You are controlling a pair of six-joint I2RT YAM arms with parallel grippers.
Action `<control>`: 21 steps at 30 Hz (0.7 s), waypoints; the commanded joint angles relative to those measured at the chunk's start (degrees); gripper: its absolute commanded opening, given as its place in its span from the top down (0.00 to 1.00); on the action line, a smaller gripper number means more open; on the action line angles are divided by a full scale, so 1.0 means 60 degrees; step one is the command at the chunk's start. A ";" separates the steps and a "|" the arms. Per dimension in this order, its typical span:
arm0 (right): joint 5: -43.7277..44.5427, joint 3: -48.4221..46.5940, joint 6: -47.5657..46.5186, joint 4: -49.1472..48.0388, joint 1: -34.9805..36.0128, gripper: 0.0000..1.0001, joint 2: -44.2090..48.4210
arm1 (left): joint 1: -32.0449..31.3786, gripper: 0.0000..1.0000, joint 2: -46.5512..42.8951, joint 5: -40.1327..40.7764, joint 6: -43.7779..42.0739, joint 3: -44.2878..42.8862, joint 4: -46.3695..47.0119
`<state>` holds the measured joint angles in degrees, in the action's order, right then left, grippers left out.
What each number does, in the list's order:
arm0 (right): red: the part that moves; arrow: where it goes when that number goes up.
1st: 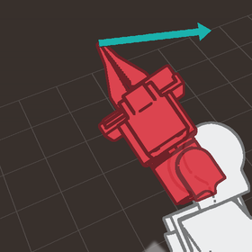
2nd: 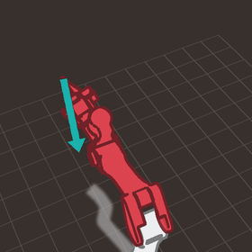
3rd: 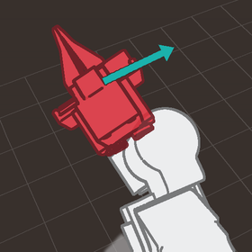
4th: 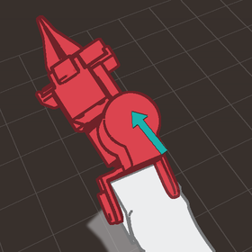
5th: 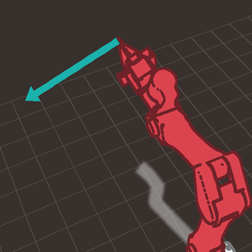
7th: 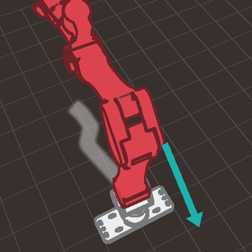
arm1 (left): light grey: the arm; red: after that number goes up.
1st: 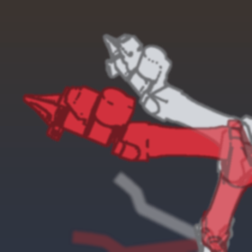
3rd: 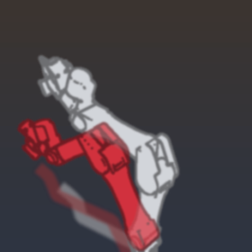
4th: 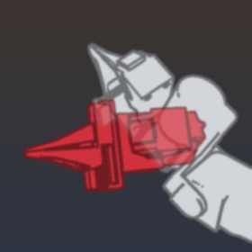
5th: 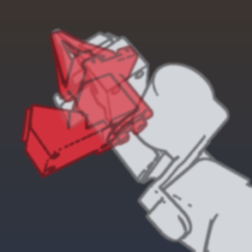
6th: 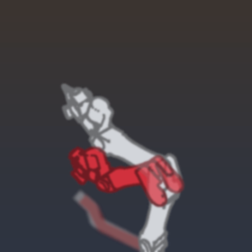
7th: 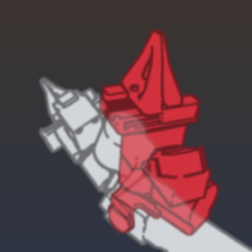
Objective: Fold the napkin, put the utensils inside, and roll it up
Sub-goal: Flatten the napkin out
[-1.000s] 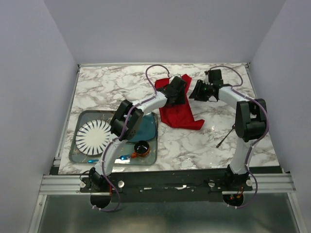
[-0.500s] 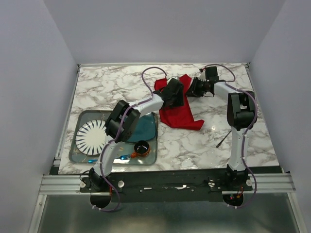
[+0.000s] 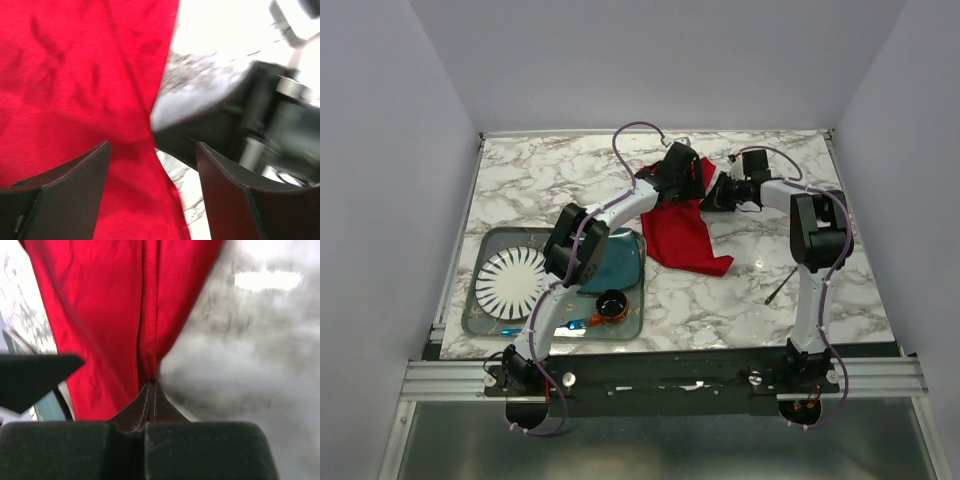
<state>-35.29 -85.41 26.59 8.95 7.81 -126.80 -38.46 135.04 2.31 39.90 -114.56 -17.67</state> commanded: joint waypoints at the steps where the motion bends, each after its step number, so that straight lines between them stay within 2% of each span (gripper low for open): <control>1: -0.0403 0.1079 0.0329 -0.0612 0.0031 0.99 0.1386 | 0.0067 0.28 -0.0181 -0.0179 -0.0321 0.0445 -0.0192; 5: -0.0374 0.1665 0.0402 -0.0672 0.0016 0.99 0.2075 | 0.0052 0.30 -0.1220 -0.0355 -0.0468 0.1484 0.0483; 11: -0.0140 0.2266 0.0578 -0.0890 0.0001 0.99 0.2735 | 0.0052 0.30 -0.1268 -0.1028 -0.0322 0.2043 0.0689; 16: -0.0023 0.2296 0.0593 -0.0877 -0.0013 0.99 0.2750 | 0.0052 0.29 -0.0960 -0.1277 -0.0219 0.1882 0.0587; 20: 0.0461 0.2151 0.0302 -0.0688 -0.0101 0.99 0.2502 | 0.0052 0.29 -0.1367 -0.1103 -0.0379 0.2130 0.0761; 21: 0.0577 0.1932 -0.0019 -0.0483 -0.0101 0.93 0.2138 | 0.0052 0.29 -0.1500 -0.1044 -0.0424 0.2421 0.0879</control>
<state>-35.22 -72.05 29.74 4.58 7.75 -111.00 -38.06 130.06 -3.55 38.20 -103.00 -14.94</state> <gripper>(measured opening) 0.012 0.711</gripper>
